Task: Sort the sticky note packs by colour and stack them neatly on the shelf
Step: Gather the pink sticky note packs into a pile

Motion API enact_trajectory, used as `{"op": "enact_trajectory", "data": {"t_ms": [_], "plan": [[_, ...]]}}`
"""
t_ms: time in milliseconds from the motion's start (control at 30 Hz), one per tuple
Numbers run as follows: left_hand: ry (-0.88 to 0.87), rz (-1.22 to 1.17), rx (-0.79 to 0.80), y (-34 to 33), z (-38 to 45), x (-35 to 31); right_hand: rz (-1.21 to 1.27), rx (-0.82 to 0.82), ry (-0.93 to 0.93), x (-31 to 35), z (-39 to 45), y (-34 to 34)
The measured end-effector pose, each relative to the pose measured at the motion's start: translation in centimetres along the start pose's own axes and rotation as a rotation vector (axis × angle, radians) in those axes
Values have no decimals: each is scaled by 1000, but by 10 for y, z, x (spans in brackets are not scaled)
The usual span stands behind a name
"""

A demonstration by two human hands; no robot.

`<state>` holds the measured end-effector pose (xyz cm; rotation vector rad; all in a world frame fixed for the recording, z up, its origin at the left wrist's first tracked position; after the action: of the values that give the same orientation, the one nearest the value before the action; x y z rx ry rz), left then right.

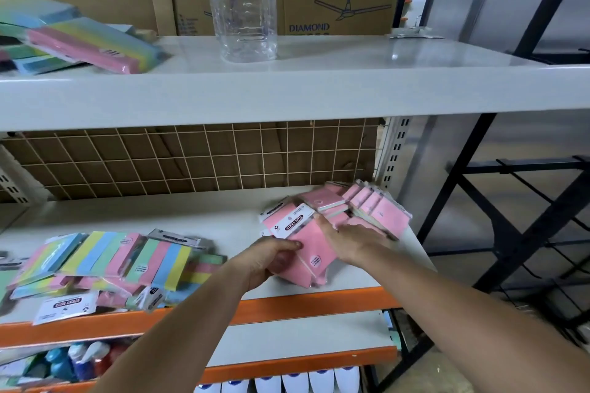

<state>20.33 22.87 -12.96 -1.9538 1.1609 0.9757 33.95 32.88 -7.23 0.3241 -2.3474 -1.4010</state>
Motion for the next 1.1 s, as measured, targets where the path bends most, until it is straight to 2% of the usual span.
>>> {"op": "enact_trajectory", "data": {"t_ms": [133, 400, 500, 767, 833, 967, 1100], "plan": [[-58, -30, -31, -6, 6, -5, 18, -61, 20, -10, 10, 2], [-118, -70, -129, 0, 18, -9, 214, -150, 57, -16, 16, 10], [-142, -32, -164, 4, 24, -9, 132, -80, 93, -12, 19, 6], [-151, -71, -126, -4, 15, -6, 152, -41, 59, -13, 20, 4], [-115, -85, -125, -6, 12, -1, 250, -27, 68, -11, 19, 3], [-85, -106, -109, -5, 4, 4, 675, 104, 98, -13, 20, -8], [-81, -65, -53, -2, -7, 6, 904, 227, 114, -14, 9, -16]]}}
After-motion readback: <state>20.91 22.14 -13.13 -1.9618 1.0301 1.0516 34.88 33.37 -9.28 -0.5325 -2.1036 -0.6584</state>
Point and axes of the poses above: each hand's wrist, its own z-axis towards the middle knuckle, its own y-axis out of the back of the hand, x = y × z, the point moved 8 cm from there along z, towards the middle knuckle, and after that the axes turned 2 degrees about x, right-handed, at the moved point
